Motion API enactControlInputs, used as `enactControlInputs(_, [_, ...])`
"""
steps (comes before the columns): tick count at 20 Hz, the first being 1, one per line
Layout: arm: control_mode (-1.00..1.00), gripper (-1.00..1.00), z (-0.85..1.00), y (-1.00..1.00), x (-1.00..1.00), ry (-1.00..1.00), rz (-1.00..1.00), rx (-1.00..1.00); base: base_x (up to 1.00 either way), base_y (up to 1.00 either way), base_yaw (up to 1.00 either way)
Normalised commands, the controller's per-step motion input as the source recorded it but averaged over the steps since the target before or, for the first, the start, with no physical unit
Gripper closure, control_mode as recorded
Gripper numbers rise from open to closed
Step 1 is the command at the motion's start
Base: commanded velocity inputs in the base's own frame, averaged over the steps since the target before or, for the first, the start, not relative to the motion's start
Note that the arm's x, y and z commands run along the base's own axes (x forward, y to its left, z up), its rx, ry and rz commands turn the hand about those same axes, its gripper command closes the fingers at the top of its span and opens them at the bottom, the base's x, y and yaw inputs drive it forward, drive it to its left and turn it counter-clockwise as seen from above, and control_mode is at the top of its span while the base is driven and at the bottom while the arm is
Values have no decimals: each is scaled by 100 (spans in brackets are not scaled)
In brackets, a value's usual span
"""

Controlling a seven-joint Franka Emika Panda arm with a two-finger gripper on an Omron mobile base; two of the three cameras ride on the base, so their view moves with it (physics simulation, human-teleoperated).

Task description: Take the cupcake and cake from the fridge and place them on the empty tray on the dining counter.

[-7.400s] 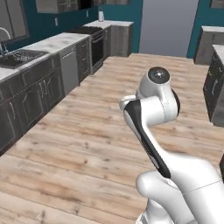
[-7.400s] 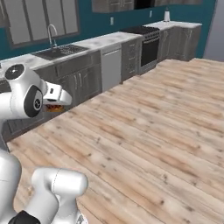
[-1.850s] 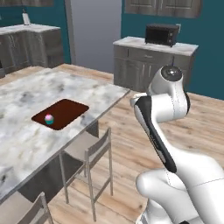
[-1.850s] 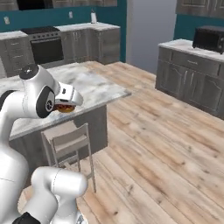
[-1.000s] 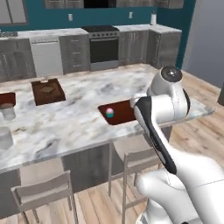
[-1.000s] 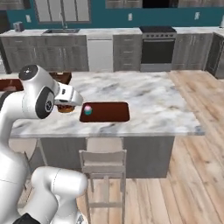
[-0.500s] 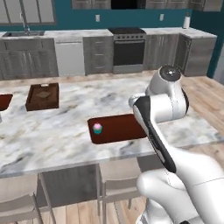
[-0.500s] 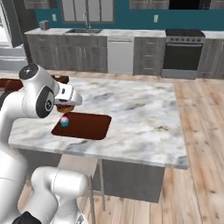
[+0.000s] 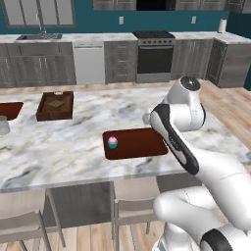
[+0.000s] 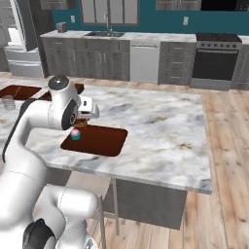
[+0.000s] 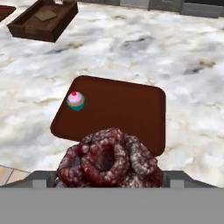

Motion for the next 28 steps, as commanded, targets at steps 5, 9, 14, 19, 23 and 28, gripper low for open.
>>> enactControlInputs(5, [-100,100,-87,-14,100,14,28,0,0,0,0])
enactControlInputs(9, [-100,100,-84,0,99,13,24,0,0,0,0])
enactControlInputs(14, [-100,100,-70,-1,81,1,21,0,0,0,0])
enactControlInputs(19, [-100,100,-60,0,33,-3,18,0,0,0,0])
enactControlInputs(23, [-100,100,-51,0,29,-9,15,0,0,0,0])
enactControlInputs(28, [-100,100,-37,2,36,-10,11,0,0,0,0])
